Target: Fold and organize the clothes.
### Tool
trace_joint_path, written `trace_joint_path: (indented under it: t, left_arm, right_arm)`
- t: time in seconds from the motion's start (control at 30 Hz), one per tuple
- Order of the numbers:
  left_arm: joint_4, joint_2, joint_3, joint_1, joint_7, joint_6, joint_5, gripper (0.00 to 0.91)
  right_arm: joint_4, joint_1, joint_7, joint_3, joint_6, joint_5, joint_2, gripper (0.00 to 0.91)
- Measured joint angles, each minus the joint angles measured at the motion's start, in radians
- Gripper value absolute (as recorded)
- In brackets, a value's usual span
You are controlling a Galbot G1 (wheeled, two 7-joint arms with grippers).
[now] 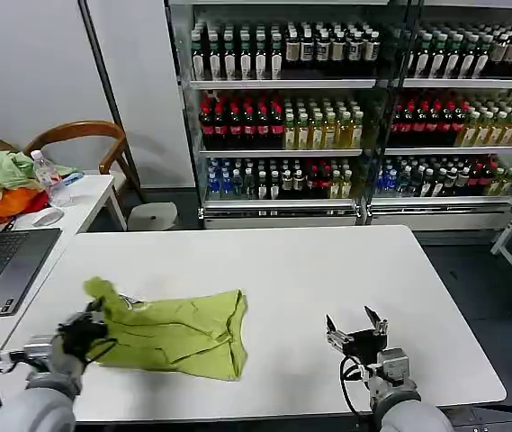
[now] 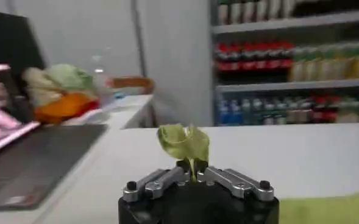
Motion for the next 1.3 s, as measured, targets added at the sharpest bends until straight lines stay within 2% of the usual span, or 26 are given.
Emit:
trace_joint_path:
  t: [0.33, 0.63, 0.67, 0.7, 1.0, 1.3]
  left_arm:
    - [0.015, -0.065, 0.210, -0.069, 0.091, -0.005, 0.100, 0.050]
    - [0.081, -0.131, 0.341, -0.155, 0.099, 0.029, 0.124, 0.050]
    - [0.090, -0.137, 0.352, -0.165, 0.096, 0.034, 0.125, 0.091]
    - [0.097, -0.141, 0.361, -0.174, 0.096, 0.037, 0.125, 0.907]
    - [0.158, -0.178, 0.415, -0.246, 0.078, 0.019, 0.115, 0.907]
    - [0.111, -0.164, 0.406, -0.237, 0.092, -0.046, 0.075, 0.907]
  right_arm:
    - [0.012, -0.028, 0.000, 0.028, 0.001, -0.004, 0.006, 0.907]
    - [0.026, -0.043, 0.006, 0.032, -0.005, -0.008, 0.015, 0.907]
    - [0.028, -0.045, 0.007, 0.033, -0.005, -0.009, 0.016, 0.907]
    - [0.029, -0.046, 0.007, 0.033, -0.006, -0.010, 0.017, 0.907]
    - [0.039, -0.045, 0.010, 0.022, -0.013, -0.023, 0.029, 0.907]
    - [0.033, -0.031, 0.007, 0.022, -0.013, -0.023, 0.033, 0.907]
